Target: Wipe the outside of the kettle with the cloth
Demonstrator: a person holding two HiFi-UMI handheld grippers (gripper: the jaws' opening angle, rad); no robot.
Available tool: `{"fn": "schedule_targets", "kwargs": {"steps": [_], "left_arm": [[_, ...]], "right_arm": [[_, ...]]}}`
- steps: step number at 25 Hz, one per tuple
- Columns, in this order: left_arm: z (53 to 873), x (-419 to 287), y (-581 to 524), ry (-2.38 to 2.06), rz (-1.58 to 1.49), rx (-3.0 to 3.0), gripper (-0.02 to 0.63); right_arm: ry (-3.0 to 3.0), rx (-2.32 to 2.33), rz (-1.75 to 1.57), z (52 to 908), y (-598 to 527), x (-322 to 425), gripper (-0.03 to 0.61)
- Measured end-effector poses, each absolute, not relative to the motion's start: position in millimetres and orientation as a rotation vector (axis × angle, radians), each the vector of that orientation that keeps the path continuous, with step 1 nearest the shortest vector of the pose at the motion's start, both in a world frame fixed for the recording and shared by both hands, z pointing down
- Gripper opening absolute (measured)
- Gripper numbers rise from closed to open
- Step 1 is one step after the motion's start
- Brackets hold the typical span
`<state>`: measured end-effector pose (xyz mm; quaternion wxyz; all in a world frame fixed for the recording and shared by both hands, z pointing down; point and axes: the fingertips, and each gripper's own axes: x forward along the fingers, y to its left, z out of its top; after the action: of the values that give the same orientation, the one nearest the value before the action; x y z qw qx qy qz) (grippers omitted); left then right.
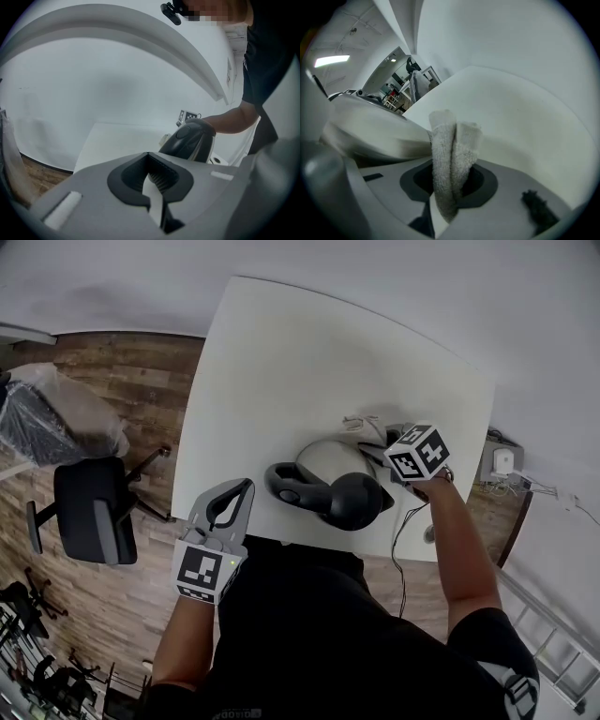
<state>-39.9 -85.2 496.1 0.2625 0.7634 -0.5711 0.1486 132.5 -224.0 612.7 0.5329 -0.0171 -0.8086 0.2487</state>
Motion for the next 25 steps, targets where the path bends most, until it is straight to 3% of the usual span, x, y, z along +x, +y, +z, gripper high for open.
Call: {"fn": "schedule_targets", "kwargs": {"steps": [25], "left_arm": [[498.3,-47.4,-96.5,-1.525,0.385,2.081,0.005]], "right_arm": [[-1.943,0.033,0.597,611.7,-232.4,136.9,0.095]]}}
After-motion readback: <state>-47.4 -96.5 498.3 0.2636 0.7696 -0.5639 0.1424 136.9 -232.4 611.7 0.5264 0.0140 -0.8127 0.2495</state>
